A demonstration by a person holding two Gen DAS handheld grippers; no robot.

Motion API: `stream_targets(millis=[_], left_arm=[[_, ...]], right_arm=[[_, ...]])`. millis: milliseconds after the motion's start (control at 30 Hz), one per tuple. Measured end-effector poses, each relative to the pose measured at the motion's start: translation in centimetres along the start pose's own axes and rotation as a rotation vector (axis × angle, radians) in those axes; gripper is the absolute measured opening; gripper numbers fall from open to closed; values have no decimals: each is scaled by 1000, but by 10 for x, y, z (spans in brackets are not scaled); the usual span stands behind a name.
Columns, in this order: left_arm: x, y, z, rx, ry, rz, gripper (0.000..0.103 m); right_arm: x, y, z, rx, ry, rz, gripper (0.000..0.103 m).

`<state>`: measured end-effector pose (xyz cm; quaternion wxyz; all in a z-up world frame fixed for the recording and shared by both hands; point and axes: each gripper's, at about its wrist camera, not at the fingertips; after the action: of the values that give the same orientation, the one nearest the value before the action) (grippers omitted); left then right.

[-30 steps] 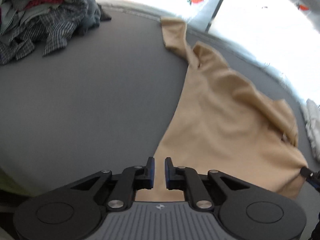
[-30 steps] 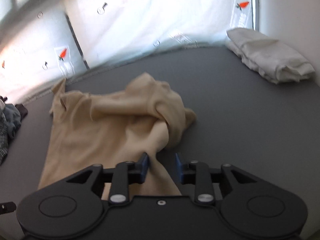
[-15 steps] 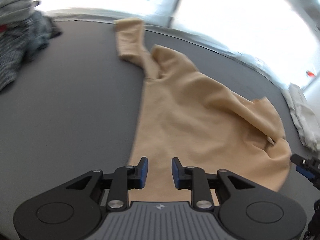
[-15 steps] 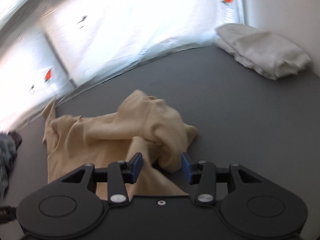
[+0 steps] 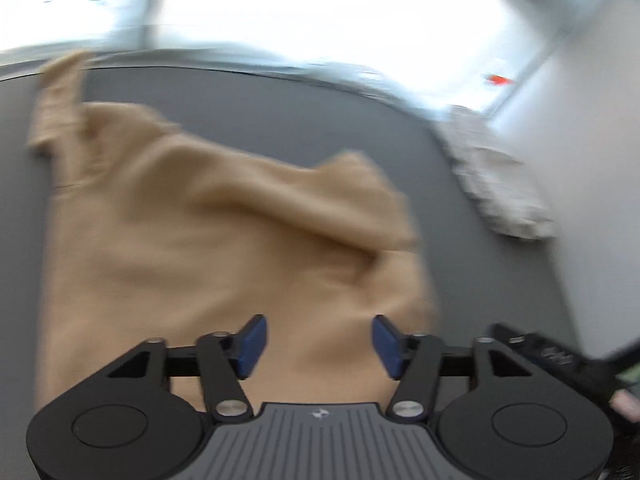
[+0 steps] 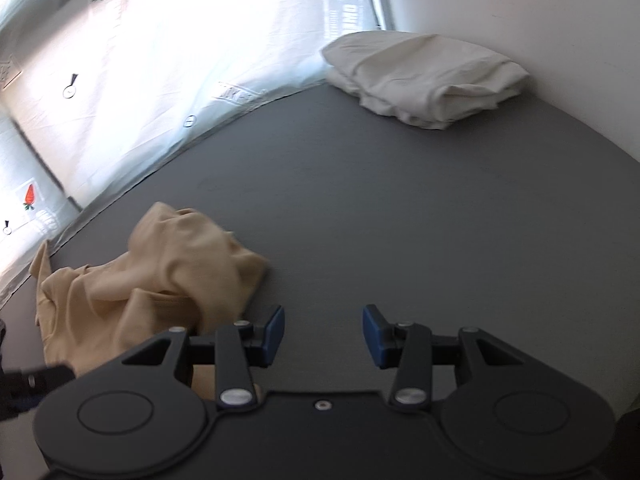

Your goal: Fold clothes

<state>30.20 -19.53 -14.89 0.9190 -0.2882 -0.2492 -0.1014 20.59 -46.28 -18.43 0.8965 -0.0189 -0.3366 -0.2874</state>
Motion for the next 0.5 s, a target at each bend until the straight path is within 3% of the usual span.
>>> stream_targets(millis=[33,100,267,300,433,500], left_arm=[[-2,-10,-10,-2,14,-13,76],[-7,-30,-29,-1,43,-40,77],[-22,-57,-76,102,118,-113,74],[-25,-57,-80,121,121,-115,66],[-27,-42,-79,175,117,-41,12],[-25,-28,-63,176,64,13,11]], right_arm=[[1,-6,0,-3,3,-5,44],[3,-18,0,-8,8,-15,45],[1,-42,2,-18,27,-22,45],[-1,-46,3,-22,34,-21,45],[-6,-58,3,-21,60,-41,45],[-6,-61,2,-5,72,-59,45]])
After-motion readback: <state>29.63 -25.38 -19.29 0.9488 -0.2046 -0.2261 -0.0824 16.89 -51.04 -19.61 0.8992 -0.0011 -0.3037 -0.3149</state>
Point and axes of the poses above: each gripper's, at about its wrist camera, not at the fingertips, and z roughly against the way its jaws point, y to its left, x to its top, and after that the axes turned 8 degrees about -x, right-handed
